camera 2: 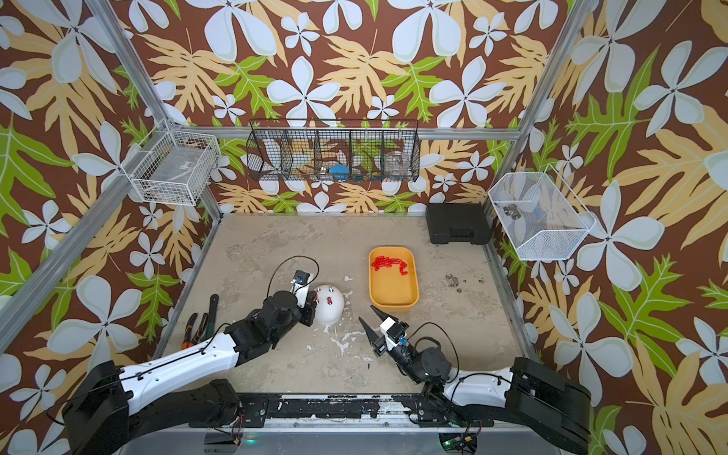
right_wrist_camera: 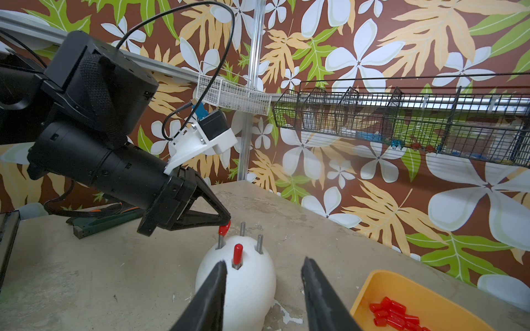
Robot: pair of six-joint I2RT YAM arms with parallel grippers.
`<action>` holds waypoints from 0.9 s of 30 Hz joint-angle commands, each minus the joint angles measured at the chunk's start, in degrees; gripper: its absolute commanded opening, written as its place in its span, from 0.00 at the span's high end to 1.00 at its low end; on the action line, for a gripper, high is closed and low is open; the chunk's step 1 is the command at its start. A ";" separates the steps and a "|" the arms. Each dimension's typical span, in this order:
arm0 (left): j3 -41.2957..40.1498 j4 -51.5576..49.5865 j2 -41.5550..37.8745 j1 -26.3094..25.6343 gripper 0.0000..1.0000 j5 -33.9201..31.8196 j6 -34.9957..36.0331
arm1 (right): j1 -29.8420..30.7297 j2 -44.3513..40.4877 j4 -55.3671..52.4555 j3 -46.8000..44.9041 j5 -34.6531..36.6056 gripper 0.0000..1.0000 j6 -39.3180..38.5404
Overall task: Cover the protruding screws with screw protection sleeves
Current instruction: Attach the screw protection sleeve to the screw.
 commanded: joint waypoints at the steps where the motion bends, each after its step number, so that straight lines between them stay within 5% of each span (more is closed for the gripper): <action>1: -0.22 -5.21 -0.25 -0.05 0.99 1.04 0.42 | -0.03 0.15 0.82 -0.52 0.32 0.55 0.02; 8: 0.14 -5.13 0.02 -0.10 0.88 1.62 0.80 | 0.01 0.52 0.72 -0.32 -0.01 0.55 0.21; 27: 0.23 -5.12 0.87 -0.08 0.92 1.83 0.51 | -0.02 0.01 0.46 -0.34 0.39 0.55 0.17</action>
